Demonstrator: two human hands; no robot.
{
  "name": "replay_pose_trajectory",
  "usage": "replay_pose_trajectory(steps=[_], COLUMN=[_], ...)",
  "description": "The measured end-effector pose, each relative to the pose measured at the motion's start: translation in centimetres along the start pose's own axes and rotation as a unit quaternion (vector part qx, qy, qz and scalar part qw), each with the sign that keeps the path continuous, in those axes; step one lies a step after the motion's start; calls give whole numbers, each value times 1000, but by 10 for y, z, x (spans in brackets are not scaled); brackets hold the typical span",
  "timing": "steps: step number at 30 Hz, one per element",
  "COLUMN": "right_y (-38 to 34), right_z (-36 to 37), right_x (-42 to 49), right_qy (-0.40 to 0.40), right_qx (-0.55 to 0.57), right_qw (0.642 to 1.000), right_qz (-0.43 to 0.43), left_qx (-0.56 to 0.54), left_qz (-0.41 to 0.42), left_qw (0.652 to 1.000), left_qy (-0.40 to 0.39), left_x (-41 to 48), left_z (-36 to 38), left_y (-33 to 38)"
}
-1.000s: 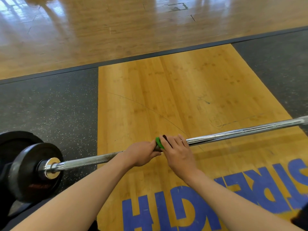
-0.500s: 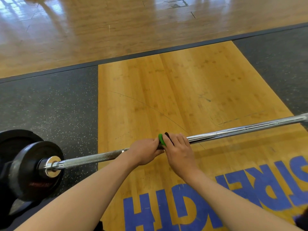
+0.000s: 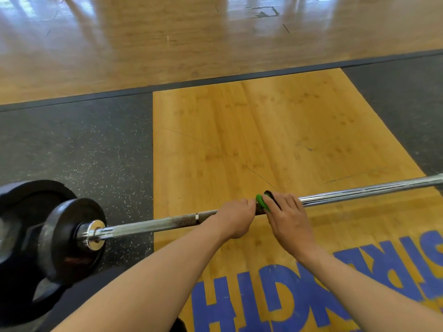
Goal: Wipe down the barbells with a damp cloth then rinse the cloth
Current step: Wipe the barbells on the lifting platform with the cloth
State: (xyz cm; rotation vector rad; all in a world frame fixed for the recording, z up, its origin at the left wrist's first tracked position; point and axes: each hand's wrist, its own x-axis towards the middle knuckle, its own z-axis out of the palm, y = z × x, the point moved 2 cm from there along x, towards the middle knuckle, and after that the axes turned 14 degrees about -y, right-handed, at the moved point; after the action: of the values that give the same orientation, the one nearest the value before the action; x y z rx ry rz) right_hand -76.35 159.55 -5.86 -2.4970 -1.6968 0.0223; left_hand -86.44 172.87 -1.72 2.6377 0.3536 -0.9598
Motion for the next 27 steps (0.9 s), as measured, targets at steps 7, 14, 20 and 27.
replay_pose_trajectory(steps=[7,14,20,27], right_y=[4,26,52,35], right_z=[0,0,-9,0], right_x=[12,-11,22,11], right_qy=[21,15,4,-13], right_qx=[32,4,55,105], right_qw=[993,999,997,994], right_qz=[108,-51,63,-22], left_qx=[-38,-54,-33,12], left_qz=[3,-1,-51,-153], left_qw=[999,998,996,988], left_qy=[12,14,67,24], left_x=[5,18,21,20], left_z=[1,-12,0,4], left_y=[1,15,43,58])
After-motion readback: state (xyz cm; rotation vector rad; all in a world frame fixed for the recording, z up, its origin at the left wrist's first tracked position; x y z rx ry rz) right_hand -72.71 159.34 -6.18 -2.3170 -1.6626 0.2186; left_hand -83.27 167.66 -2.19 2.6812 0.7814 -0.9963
